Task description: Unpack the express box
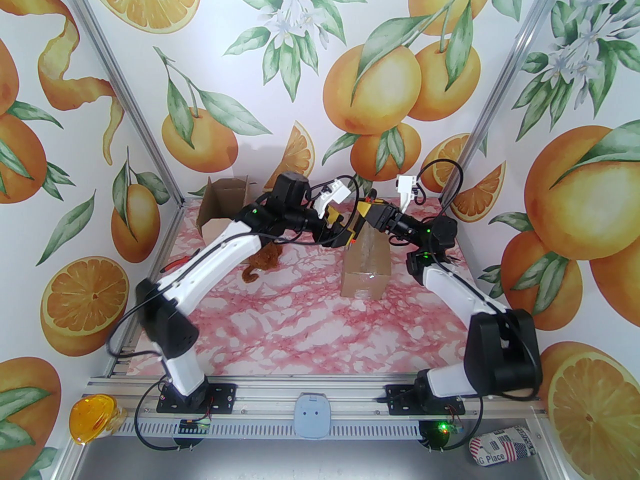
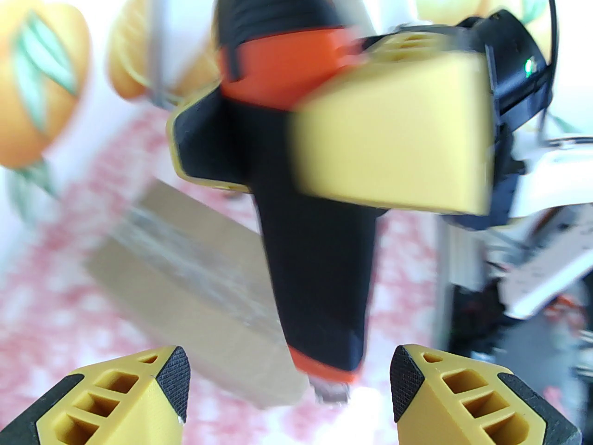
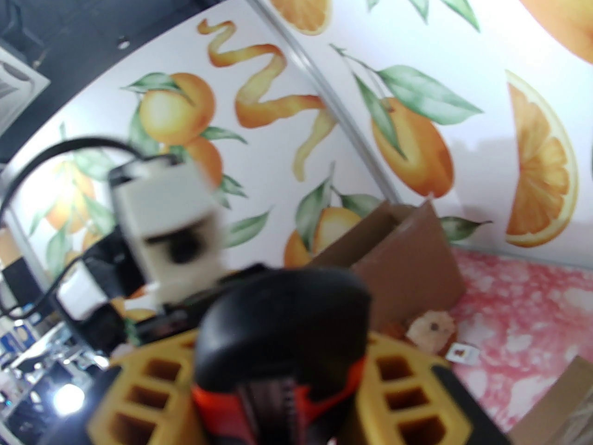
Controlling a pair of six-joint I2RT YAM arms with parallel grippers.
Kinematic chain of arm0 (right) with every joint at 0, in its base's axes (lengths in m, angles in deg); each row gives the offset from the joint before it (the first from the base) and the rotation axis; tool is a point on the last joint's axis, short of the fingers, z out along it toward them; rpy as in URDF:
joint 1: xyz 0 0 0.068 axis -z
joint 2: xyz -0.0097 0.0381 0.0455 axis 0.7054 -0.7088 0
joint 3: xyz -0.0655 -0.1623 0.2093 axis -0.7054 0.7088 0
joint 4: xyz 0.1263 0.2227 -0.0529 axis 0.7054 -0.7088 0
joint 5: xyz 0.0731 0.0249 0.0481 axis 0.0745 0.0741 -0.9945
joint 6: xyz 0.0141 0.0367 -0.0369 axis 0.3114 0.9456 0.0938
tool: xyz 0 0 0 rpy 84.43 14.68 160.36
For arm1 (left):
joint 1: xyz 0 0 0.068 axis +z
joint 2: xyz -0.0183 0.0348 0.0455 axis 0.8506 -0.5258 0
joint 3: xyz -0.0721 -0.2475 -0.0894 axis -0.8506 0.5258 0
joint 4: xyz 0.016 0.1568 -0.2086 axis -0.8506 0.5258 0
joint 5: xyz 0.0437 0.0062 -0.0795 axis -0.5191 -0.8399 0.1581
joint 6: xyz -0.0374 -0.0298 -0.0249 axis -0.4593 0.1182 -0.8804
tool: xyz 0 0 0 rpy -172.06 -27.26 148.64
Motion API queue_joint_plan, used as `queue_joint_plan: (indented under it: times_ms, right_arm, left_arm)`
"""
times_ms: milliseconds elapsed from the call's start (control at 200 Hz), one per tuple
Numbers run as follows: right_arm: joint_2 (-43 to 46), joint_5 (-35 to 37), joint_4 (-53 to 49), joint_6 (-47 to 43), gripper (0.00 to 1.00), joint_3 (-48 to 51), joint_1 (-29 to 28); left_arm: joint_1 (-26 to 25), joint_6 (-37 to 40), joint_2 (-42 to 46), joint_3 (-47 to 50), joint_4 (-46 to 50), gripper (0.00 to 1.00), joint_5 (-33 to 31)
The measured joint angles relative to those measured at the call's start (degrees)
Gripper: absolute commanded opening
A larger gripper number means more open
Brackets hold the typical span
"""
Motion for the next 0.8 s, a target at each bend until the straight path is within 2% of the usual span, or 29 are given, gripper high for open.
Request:
queue_joint_plan:
  times_ms: [80,165,470,550,685,801]
  right_arm:
    - [2.7,3.3,-11.4,-6.2,0.29,-2.4,-1.2]
    - [4.5,6.3,-18.3,-9.9,0.29,-3.8,-2.1]
    - [6.2,13.2,-27.3,-11.4,0.29,-3.8,-2.6]
    - [7.0,14.4,-28.6,-11.6,0.29,-3.8,-2.6]
    - [8.1,16.0,-28.9,-11.6,0.3,-3.8,-2.7]
    - [8.8,16.9,-29.0,-11.5,0.31,-3.5,-3.0]
  left_arm:
    - [-3.6,1.8,1.5,1.3,-3.6,0.72,-5.6]
    - [-7.0,3.5,1.3,2.0,-6.6,0.72,-10.3]
    - [-8.4,3.4,-2.6,3.1,-12.3,0.68,-23.7]
    - [-8.4,3.0,-2.9,3.1,-12.6,0.62,-25.3]
    - [-8.7,2.1,-3.1,3.1,-13.3,0.43,-25.4]
    - [-8.7,1.6,-4.4,1.9,-12.9,0.38,-23.0]
